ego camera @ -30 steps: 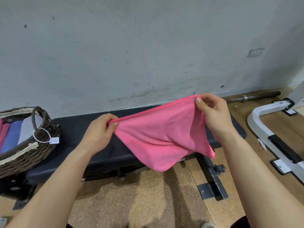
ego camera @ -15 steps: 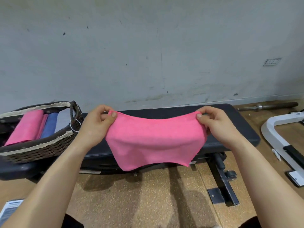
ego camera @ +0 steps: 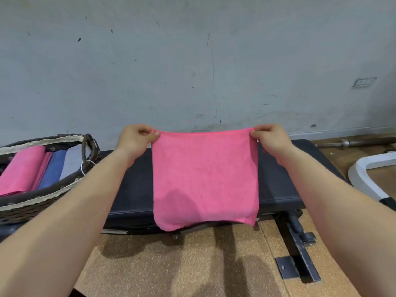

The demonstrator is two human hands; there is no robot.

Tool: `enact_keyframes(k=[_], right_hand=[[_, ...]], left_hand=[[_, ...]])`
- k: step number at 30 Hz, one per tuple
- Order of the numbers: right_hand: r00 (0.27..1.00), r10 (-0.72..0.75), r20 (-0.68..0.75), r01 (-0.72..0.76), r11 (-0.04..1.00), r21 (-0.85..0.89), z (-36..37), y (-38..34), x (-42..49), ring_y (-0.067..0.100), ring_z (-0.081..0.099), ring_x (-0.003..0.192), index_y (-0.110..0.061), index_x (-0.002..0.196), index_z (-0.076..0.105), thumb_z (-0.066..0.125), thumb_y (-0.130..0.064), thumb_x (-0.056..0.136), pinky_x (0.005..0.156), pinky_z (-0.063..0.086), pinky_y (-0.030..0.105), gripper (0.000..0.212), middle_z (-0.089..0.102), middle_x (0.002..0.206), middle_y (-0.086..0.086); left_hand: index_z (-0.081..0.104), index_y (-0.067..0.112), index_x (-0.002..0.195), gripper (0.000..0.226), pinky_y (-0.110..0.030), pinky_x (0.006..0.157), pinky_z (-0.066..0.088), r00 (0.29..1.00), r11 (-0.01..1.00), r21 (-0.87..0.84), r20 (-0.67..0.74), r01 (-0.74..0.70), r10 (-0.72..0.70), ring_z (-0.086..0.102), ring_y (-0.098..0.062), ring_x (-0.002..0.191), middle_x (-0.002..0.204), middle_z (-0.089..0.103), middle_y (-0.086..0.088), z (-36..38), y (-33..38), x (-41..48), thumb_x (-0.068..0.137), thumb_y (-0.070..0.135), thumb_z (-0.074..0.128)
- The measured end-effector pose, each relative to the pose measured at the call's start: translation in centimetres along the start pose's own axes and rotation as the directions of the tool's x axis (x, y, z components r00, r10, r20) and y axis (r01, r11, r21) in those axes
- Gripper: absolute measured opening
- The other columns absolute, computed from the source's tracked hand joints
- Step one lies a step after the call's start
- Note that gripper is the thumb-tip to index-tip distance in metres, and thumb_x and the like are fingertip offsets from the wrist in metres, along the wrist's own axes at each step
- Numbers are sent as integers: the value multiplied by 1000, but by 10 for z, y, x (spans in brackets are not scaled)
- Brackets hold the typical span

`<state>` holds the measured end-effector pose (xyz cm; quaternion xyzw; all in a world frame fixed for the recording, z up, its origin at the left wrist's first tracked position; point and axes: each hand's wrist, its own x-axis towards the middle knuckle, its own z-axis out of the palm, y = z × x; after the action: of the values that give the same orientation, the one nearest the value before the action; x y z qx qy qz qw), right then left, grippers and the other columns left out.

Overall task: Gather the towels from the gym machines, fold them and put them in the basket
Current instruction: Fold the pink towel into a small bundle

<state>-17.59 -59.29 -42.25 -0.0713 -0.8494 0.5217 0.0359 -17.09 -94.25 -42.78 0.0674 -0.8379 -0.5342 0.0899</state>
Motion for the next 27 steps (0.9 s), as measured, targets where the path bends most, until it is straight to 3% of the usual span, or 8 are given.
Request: enact_keyframes(k=[4, 8, 12, 14, 17, 19, 24, 27], right_hand=[[996, 57, 65, -65, 991, 117, 10, -27, 24, 11, 47, 46, -16, 74, 60, 57, -12, 95, 51, 40, 22, 22, 60, 67, 3], [993, 60, 103, -78, 981, 179, 14, -34, 37, 18, 57, 61, -17, 87, 66, 55, -11, 94, 59, 47, 26, 14, 66, 77, 3], [988, 79, 135, -108, 970, 220, 18, -20, 32, 18, 61, 64, -17, 93, 67, 50, -8, 92, 64, 50, 30, 20, 67, 79, 3], [980, 108, 165, -141, 970, 198, 20, -6, 24, 18, 60, 61, -15, 92, 67, 48, -8, 91, 63, 49, 30, 20, 67, 73, 1], [970, 165, 179, -195, 967, 167, 21, 20, 15, 18, 60, 60, -12, 90, 67, 49, -13, 93, 62, 49, 30, 18, 62, 59, -6], [976, 157, 149, -173, 979, 103, 22, 36, 9, 16, 60, 59, -11, 87, 68, 58, -16, 94, 59, 51, 28, 13, 65, 67, -2], [994, 70, 86, -56, 985, -160, 30, 69, 1, 17, 66, 59, -16, 79, 71, 75, -10, 83, 65, 60, 36, 7, 73, 77, 10], [997, 59, 57, -42, 963, -266, 33, 81, -5, 21, 70, 71, -23, 77, 72, 77, -17, 77, 79, 59, 43, 8, 74, 76, 1]], left_hand=[[64, 7, 98, 8, -16, 40, 43, 995, 991, -108, -43, 81, -86, 59, -4, 42, 79, 60, -6, 0, 9, 32, 95, 14, 66], [61, 13, 88, 8, -22, 56, 57, 994, 978, -180, -32, 100, -108, 68, -13, 57, 84, 64, -5, -5, 10, 45, 97, 13, 63], [66, 11, 89, 3, -31, 72, 58, 996, 996, -38, 1, 85, -85, 73, -22, 80, 90, 71, -8, -7, -6, 35, 91, 12, 65], [69, 16, 84, 1, -32, 77, 58, 999, 991, 131, 22, 25, -28, 73, -21, 83, 88, 74, -3, -6, -18, 22, 84, 17, 68], [68, 18, 82, 7, -9, 70, 44, 993, 938, 335, 107, -90, 57, 64, 2, 72, 82, 71, 6, 0, -29, -8, 81, 11, 68], [67, 19, 81, 12, -3, 64, 40, 987, 916, 382, 147, -122, 71, 61, 9, 67, 79, 70, 8, 6, -37, -27, 79, 7, 67], [63, 31, 80, 15, -33, 81, 54, 966, 863, 466, 246, -194, 84, 64, -6, 84, 89, 67, 13, 8, -56, -47, 78, 17, 69], [61, 31, 80, 14, -36, 81, 54, 953, 841, 494, 295, -220, 76, 63, -9, 86, 91, 63, 13, 8, -57, -54, 78, 19, 68]])
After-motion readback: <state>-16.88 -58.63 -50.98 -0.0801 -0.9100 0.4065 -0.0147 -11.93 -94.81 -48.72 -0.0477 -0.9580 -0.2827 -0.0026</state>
